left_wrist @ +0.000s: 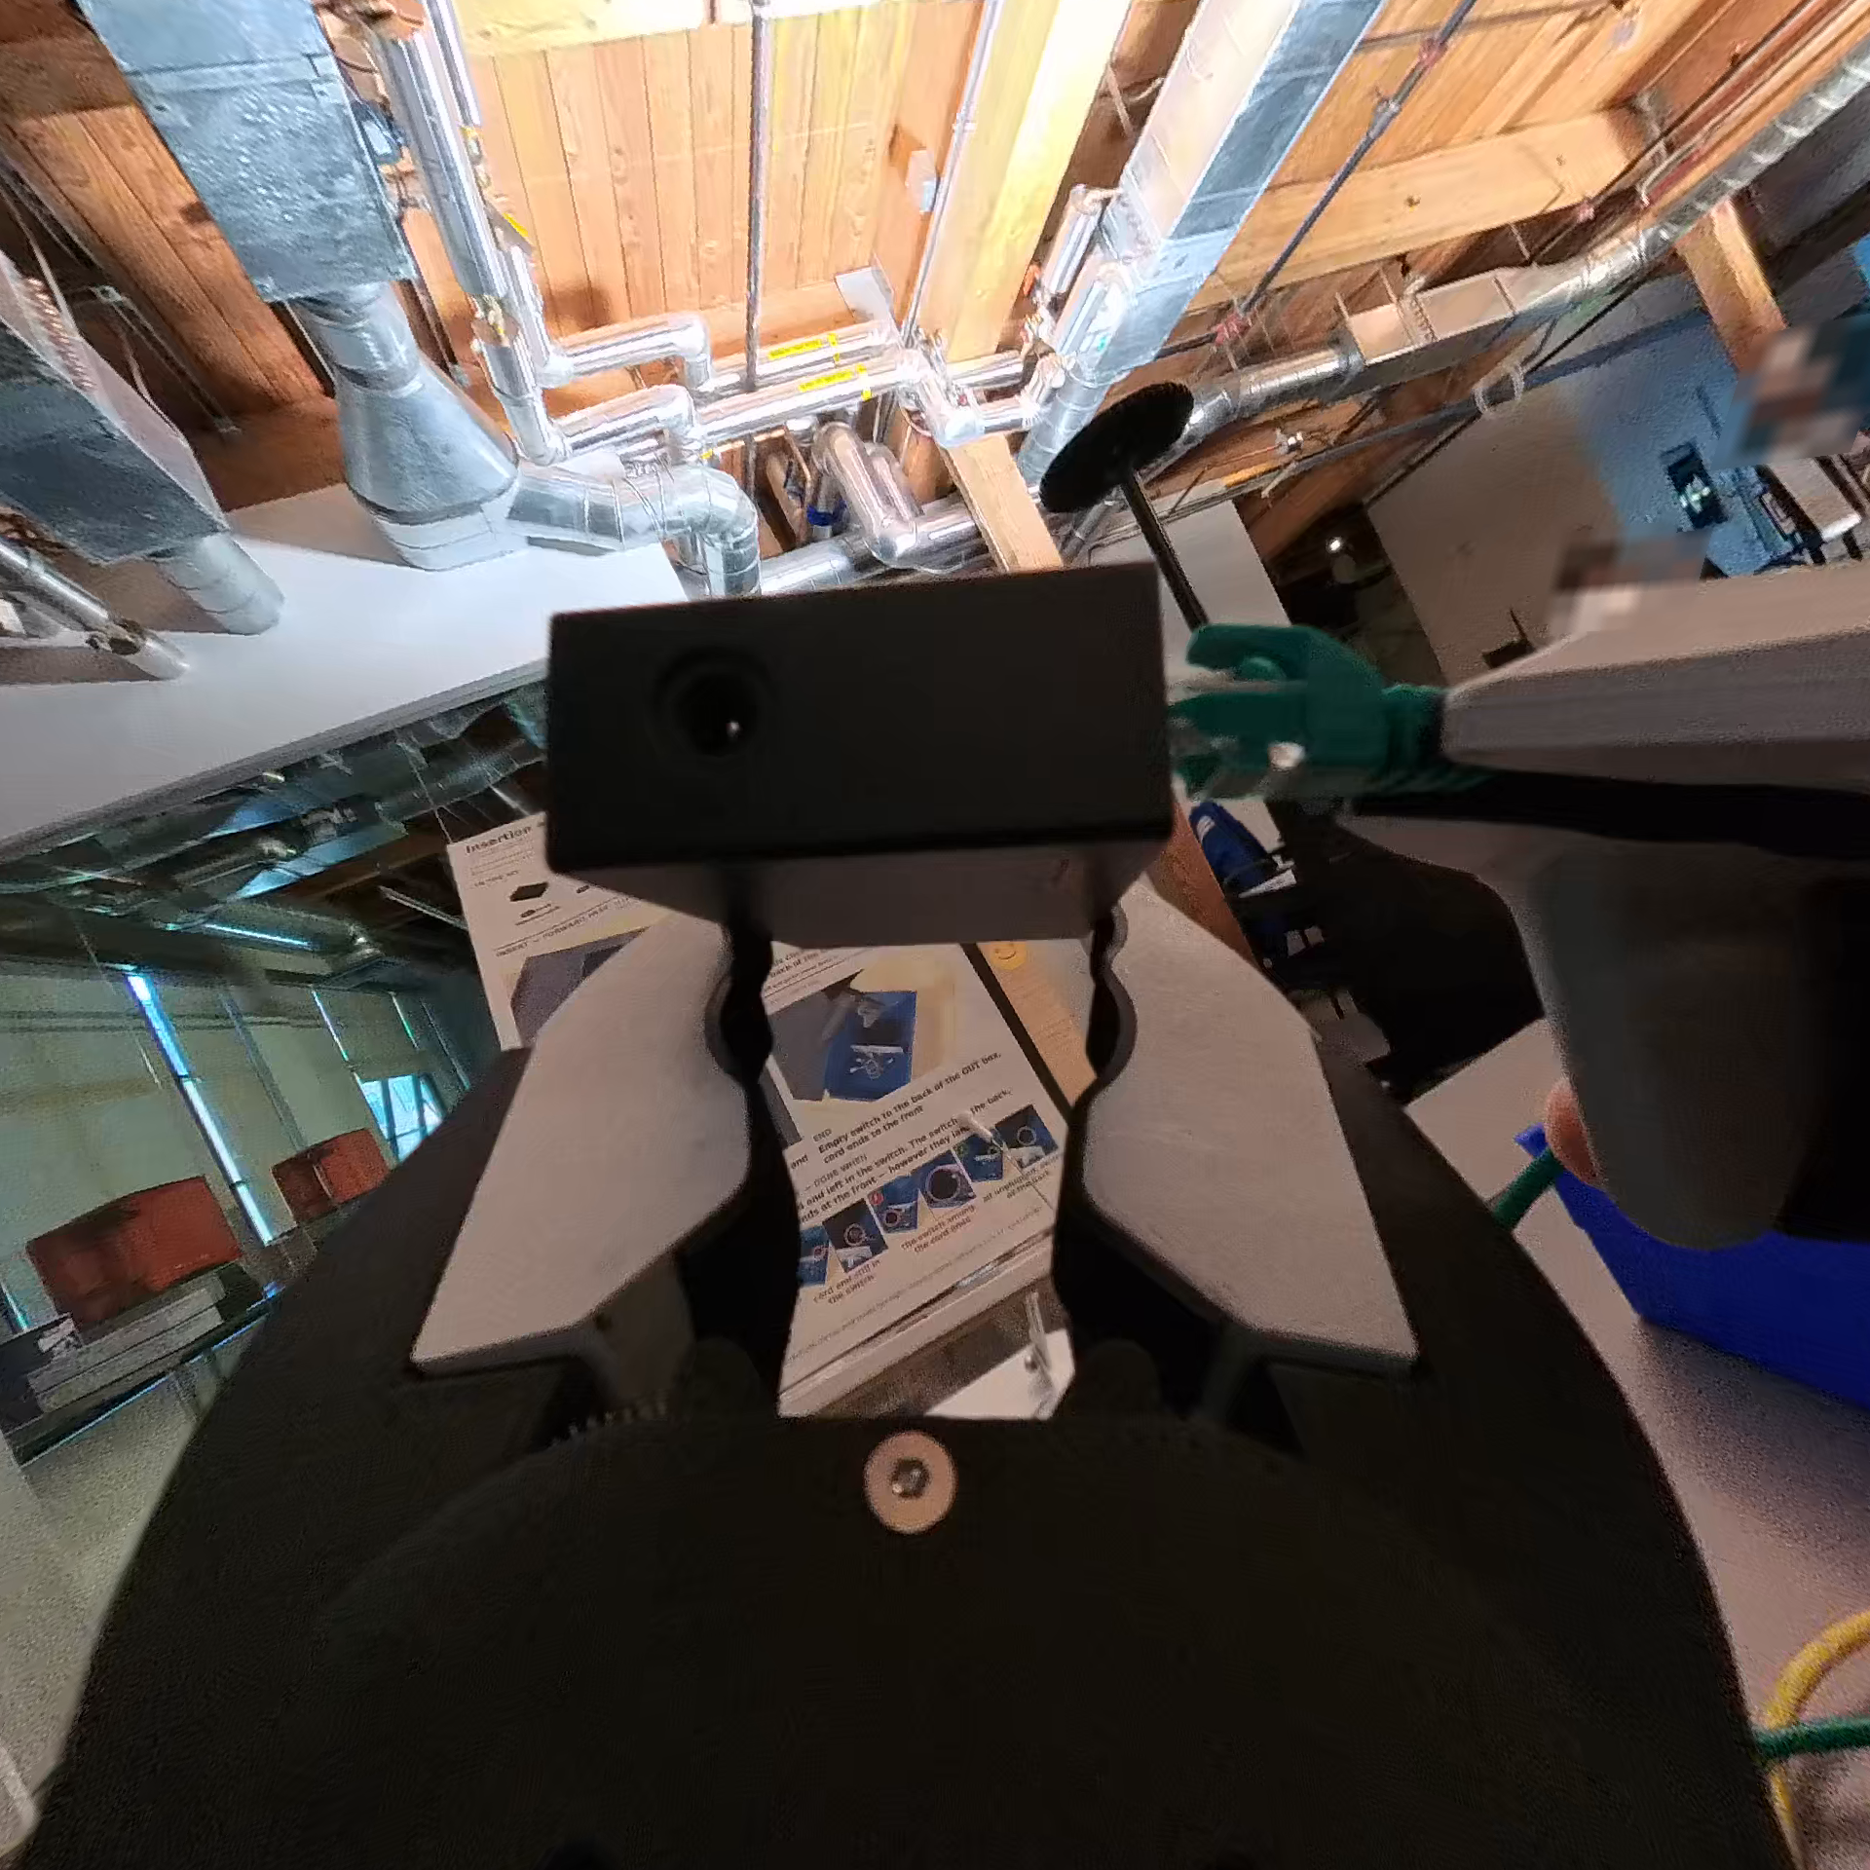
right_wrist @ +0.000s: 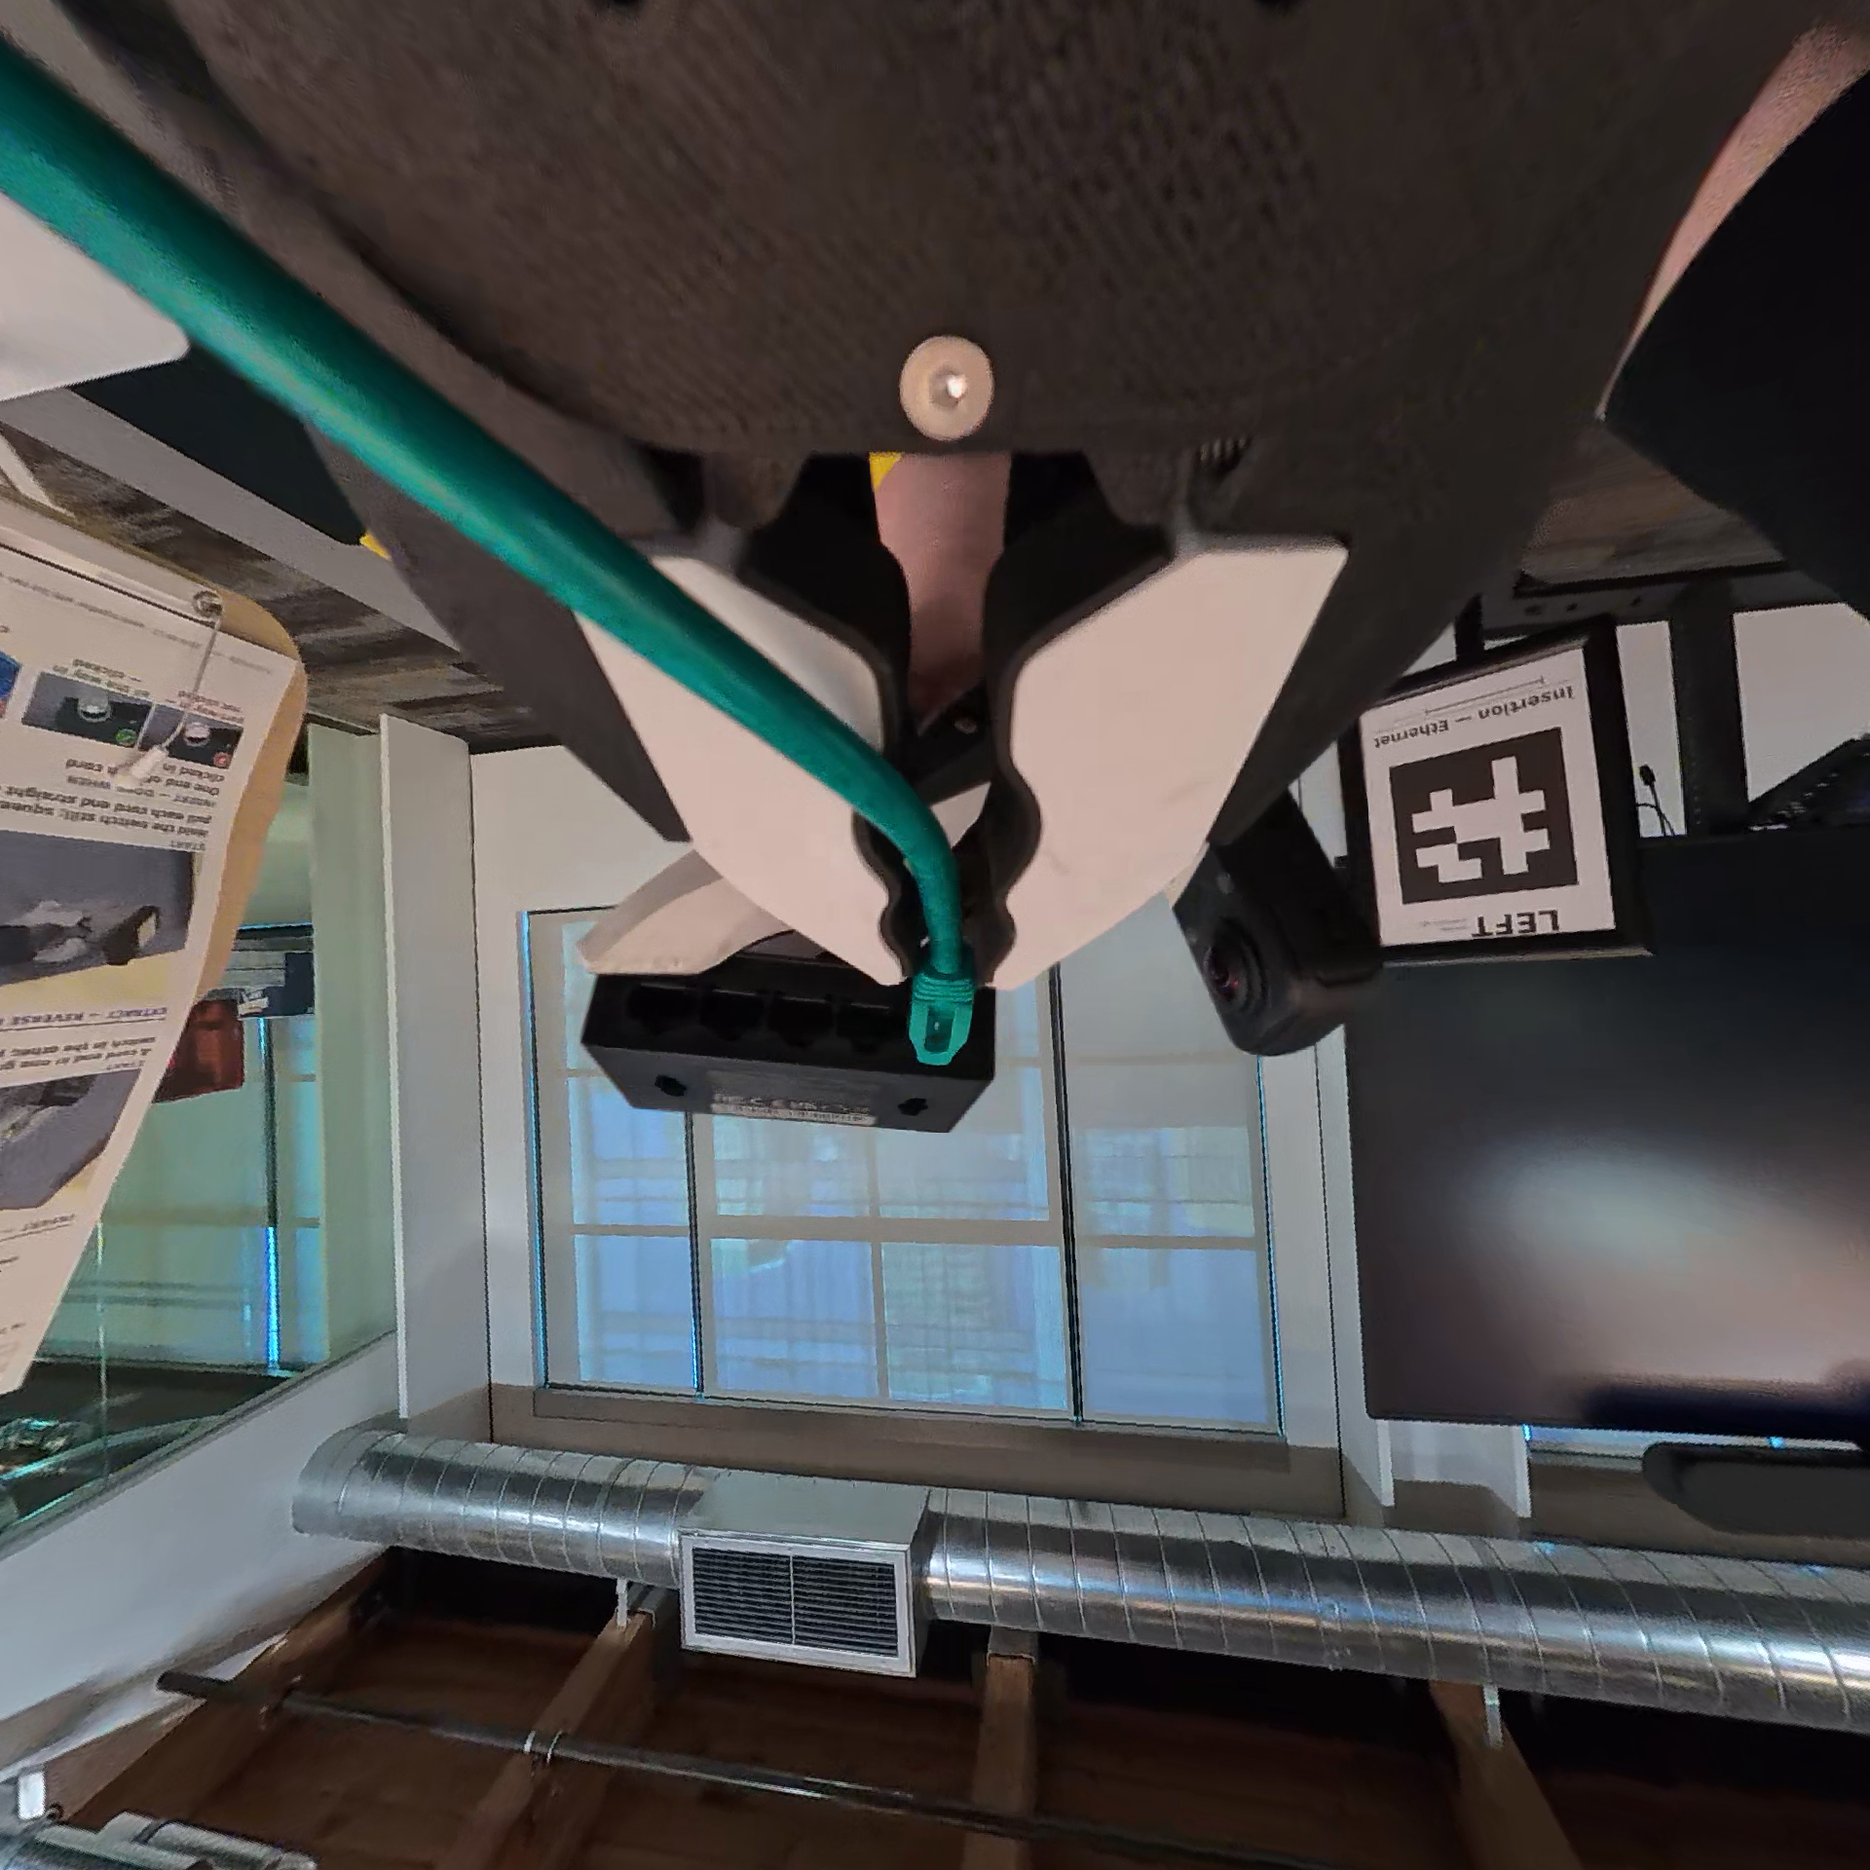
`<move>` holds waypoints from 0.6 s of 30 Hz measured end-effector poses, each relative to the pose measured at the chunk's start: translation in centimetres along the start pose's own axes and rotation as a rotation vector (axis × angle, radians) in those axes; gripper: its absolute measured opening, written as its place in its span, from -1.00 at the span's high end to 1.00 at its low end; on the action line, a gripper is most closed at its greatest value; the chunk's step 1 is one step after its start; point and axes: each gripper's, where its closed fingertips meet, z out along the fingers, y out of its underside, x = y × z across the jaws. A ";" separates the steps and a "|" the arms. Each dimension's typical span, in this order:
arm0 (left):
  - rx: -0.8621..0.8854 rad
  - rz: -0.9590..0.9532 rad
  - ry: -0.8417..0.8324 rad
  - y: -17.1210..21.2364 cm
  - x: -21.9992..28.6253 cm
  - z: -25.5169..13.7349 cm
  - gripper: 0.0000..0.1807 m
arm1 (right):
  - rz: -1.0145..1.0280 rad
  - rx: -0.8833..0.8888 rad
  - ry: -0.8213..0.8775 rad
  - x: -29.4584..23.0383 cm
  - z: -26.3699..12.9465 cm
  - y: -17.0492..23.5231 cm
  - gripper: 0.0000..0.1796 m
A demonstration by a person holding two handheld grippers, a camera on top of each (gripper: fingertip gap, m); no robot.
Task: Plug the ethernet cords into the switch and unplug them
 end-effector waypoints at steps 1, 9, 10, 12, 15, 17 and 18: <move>0.017 0.005 -0.024 -0.2 -0.2 -0.1 0.33 | 0.000 -0.005 -0.004 -0.1 0.1 0.1 0.88; 0.080 0.061 -0.094 -1.3 -0.9 -0.8 0.17 | 0.016 -0.043 -0.039 -0.5 0.2 -0.1 0.89; 0.074 0.064 -0.090 -1.3 -0.9 -0.8 0.16 | 0.024 -0.048 -0.044 -0.5 0.2 -0.1 0.89; 0.069 0.069 -0.091 -1.3 -1.1 -0.8 0.12 | 0.028 -0.077 -0.051 -0.5 0.3 0.2 0.89; 0.087 0.063 -0.106 -1.6 -1.4 -1.0 0.16 | 0.031 -0.095 -0.063 -0.6 0.4 0.5 0.89; 0.114 0.058 -0.128 -2.0 -1.8 -1.3 0.22 | 0.050 -0.099 -0.072 -0.7 0.5 0.5 0.89; 0.132 0.065 -0.140 -2.3 -2.0 -1.5 0.25 | 0.065 -0.096 -0.078 -0.7 0.5 0.5 0.89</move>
